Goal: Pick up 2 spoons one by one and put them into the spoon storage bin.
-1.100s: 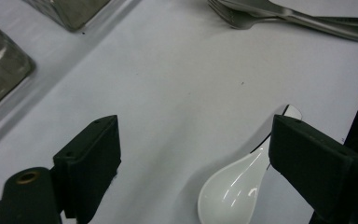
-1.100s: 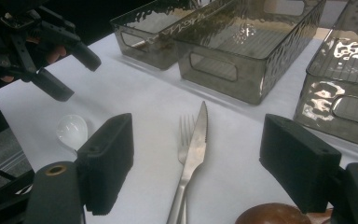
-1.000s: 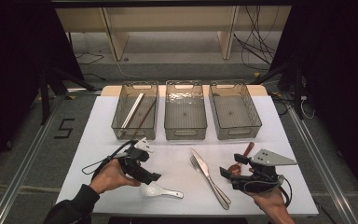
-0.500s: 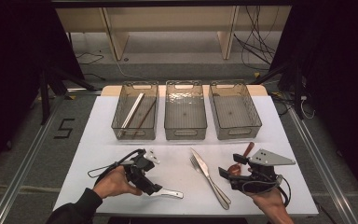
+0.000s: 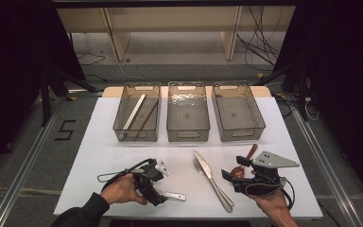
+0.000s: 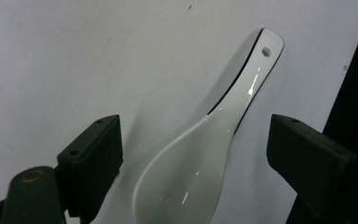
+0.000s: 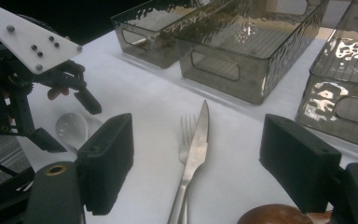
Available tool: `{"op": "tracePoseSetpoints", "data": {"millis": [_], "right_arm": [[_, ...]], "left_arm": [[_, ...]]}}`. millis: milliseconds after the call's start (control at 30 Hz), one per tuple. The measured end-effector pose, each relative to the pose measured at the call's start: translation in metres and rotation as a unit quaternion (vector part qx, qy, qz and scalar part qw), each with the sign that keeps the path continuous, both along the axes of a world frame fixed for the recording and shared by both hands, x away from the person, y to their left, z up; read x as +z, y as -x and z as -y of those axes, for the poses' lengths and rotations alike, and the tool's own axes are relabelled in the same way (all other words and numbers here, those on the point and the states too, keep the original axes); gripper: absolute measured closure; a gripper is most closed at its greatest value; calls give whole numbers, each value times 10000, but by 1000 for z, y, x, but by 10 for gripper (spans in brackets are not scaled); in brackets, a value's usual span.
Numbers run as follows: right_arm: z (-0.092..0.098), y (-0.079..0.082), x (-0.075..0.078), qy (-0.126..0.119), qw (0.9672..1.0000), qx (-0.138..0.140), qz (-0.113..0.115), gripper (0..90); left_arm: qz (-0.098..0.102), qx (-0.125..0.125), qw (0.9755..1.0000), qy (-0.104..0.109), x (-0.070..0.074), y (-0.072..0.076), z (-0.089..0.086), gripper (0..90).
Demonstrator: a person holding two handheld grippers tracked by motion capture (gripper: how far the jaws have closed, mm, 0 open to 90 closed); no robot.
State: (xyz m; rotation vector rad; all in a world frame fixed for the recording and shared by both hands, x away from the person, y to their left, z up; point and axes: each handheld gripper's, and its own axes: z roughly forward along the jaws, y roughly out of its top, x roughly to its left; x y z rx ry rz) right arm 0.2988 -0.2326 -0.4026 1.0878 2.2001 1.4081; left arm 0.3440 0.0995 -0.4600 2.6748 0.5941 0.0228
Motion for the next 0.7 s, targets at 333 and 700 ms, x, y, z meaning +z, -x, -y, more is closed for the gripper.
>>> {"op": "tracePoseSetpoints", "data": {"millis": [333,700], "right_arm": [[0,0,0,4,10000,2,4,267],[0,0,0,11,10000,-4,6,267]], "left_arm": [[-2,-157,9997,-177,-8,0,7,264],[197,-277,9988,-361,-6,0,8,478]]}}
